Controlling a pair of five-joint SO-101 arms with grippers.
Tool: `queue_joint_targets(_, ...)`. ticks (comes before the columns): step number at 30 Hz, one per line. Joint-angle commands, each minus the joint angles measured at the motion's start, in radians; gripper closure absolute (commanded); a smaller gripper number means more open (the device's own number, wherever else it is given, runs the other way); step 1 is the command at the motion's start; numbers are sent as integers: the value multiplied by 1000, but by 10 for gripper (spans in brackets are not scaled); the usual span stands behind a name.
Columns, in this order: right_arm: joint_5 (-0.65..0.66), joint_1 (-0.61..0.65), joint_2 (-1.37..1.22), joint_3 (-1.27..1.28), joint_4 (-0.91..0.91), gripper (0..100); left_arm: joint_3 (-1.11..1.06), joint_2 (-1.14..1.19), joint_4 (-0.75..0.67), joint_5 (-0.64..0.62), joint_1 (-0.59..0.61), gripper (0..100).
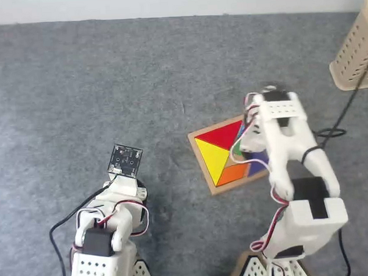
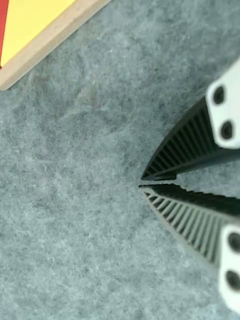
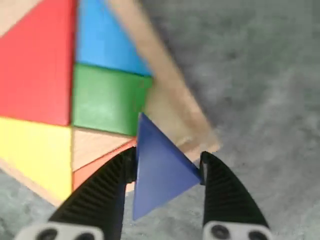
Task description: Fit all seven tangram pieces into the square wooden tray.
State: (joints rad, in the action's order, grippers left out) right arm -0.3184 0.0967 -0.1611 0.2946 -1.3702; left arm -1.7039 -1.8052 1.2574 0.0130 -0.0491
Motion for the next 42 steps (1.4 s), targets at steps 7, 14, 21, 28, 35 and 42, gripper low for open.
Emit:
queue_joint_targets(7,-11,21,8,-58,-24,773,19,-21,6,-8,-8,988)
queue_joint_targets(14,-25,61,7,-63,47,772,19,-21,6,-8,-8,988)
queue_joint_targets(21,20,-47,142,-57,25,802,19,-21,6,-8,-8,988)
queue_joint_targets(28,259,-137,430,114,59,881,19,-21,6,-8,-8,988)
queue_joint_targets(35,795,-102,651,463,81,991,19,-21,6,-8,-8,988)
queue_joint_targets(42,796,-35,581,525,70,992,19,-21,6,-8,-8,988)
